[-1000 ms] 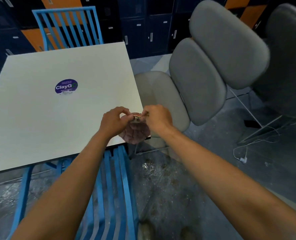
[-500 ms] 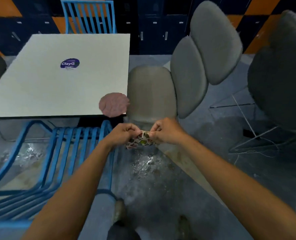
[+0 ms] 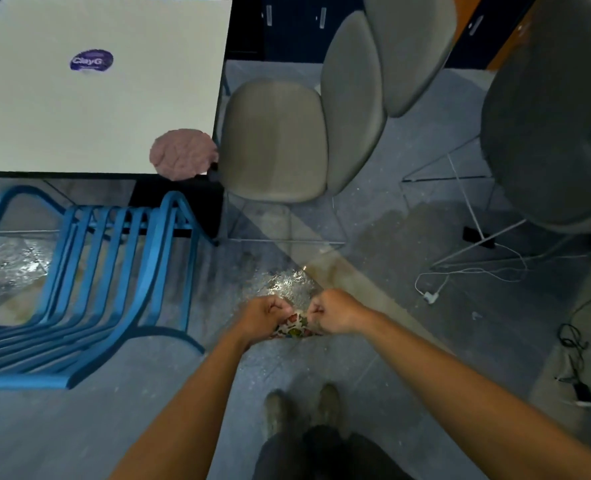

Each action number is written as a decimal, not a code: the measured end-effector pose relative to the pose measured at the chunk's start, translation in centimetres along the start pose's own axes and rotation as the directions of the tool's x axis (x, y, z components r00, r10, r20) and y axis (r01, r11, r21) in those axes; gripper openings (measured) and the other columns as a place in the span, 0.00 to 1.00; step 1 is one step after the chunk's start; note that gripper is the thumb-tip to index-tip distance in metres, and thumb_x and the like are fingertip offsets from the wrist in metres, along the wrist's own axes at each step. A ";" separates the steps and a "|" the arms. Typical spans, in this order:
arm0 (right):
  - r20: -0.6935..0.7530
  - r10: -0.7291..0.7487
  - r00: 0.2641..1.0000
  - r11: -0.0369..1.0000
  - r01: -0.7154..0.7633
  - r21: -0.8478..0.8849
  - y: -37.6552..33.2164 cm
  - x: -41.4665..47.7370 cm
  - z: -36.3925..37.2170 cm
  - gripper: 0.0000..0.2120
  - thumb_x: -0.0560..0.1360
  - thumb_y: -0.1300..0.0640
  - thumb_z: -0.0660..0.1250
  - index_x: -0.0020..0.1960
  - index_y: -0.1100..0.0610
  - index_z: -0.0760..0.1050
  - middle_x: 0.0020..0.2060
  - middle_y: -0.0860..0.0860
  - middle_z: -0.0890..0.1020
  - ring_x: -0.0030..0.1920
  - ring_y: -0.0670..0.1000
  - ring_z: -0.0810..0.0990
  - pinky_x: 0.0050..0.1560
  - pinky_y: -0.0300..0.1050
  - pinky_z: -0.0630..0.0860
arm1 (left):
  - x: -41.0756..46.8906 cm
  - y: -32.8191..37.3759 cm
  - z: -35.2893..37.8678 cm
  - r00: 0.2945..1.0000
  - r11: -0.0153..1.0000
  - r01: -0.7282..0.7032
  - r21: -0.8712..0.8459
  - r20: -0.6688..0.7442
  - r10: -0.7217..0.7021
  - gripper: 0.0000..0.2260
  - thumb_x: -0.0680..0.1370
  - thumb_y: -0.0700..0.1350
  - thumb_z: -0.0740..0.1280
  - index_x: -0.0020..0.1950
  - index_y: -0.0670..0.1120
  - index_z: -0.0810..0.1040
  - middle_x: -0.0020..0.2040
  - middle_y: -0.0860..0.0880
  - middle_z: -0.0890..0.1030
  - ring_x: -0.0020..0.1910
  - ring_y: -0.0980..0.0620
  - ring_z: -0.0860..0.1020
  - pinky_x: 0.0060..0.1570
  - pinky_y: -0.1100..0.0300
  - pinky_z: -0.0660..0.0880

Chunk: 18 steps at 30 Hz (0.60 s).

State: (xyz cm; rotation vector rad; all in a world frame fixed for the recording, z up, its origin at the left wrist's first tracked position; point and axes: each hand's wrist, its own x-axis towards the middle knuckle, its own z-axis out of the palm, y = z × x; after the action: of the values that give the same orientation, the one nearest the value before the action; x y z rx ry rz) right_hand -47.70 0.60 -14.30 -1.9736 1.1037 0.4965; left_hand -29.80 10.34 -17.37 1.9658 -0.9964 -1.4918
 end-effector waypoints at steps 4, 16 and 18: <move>0.047 0.036 0.998 0.999 -0.037 0.013 2.1 1.2 1.9 0.07 0.75 0.57 0.70 0.49 0.51 0.86 0.48 0.49 0.88 0.50 0.49 0.84 0.55 0.46 0.81 | 1.4 -1.9 1.6 0.998 0.998 0.055 -0.008 0.033 -0.054 0.06 0.83 0.43 0.72 0.53 0.42 0.87 0.50 0.45 0.88 0.52 0.46 0.85 0.58 0.49 0.82; 0.249 0.015 0.968 0.997 0.005 -0.080 14.7 8.0 3.9 0.10 0.80 0.56 0.66 0.55 0.58 0.83 0.52 0.59 0.85 0.54 0.59 0.83 0.56 0.51 0.80 | 10.7 -4.9 12.0 0.977 0.976 0.201 0.079 0.062 -0.206 0.07 0.83 0.47 0.70 0.51 0.44 0.86 0.50 0.45 0.87 0.50 0.48 0.85 0.53 0.52 0.82; 0.264 0.016 0.964 0.993 0.017 -0.121 17.4 9.6 3.8 0.11 0.79 0.55 0.66 0.55 0.58 0.83 0.52 0.60 0.85 0.53 0.60 0.83 0.55 0.52 0.81 | 12.8 -5.0 14.3 0.972 0.971 0.225 0.079 0.048 -0.229 0.09 0.83 0.48 0.70 0.52 0.43 0.86 0.50 0.45 0.87 0.48 0.50 0.83 0.51 0.53 0.80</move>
State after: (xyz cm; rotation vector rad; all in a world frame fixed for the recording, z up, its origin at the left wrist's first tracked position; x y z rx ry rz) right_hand -56.99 -6.54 -30.80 -1.9425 0.9230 0.8197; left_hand -40.29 4.27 -33.06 2.1606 -0.8841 -1.6627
